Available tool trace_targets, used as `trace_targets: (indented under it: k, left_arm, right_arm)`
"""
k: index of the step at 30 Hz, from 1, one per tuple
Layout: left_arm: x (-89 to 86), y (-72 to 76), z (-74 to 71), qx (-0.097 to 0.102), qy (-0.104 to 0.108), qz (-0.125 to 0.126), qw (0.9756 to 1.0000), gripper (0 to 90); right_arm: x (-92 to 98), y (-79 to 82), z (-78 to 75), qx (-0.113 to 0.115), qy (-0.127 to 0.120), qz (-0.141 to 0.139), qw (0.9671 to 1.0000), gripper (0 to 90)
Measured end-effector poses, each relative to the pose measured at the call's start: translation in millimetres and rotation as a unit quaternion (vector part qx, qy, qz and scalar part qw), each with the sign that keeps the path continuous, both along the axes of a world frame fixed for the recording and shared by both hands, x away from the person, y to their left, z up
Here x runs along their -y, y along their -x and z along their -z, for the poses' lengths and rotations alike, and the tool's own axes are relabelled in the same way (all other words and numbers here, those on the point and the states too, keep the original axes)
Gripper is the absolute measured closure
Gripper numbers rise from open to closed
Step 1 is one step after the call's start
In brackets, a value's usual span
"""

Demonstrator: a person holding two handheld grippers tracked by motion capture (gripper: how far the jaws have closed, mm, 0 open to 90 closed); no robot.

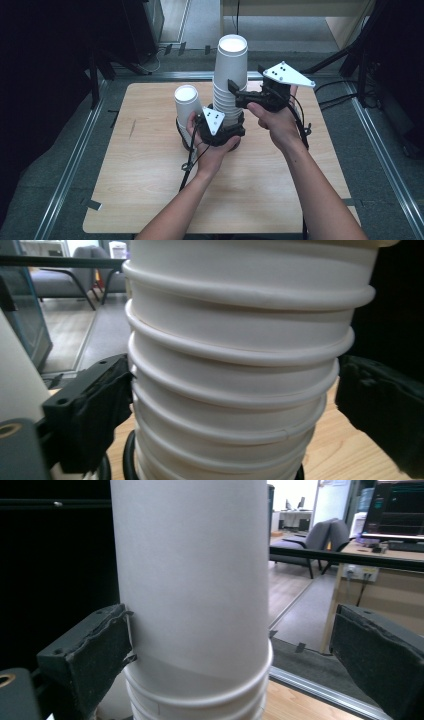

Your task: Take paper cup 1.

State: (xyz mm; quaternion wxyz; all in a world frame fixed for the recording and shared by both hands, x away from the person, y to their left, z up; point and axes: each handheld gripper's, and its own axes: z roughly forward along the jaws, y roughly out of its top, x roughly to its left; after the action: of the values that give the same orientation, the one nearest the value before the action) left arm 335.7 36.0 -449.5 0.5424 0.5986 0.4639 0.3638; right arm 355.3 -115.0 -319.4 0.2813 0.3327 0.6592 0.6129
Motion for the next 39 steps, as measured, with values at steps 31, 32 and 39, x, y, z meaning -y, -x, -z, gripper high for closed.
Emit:
trace_targets:
  k: [31,32,39]
  left_arm:
    - [-1.9,1.2,-0.6,-0.001,0.016,0.005,0.9999,5.9]
    - [-1.9,1.1,-0.6,-0.001,0.016,0.005,0.9999,5.9]
    - [-2.2,1.3,-0.4,0.0,0.017,0.005,0.9998,6.0]
  right_arm:
    - [-36.6,-24.3,7.2,-0.013,0.007,-0.006,0.9999,8.6]
    - [-37.3,-25.4,7.9,-0.01,0.005,-0.005,0.9999,8.9]
    - [-37.0,-25.6,7.6,-0.013,0.002,-0.006,0.9999,9.8]
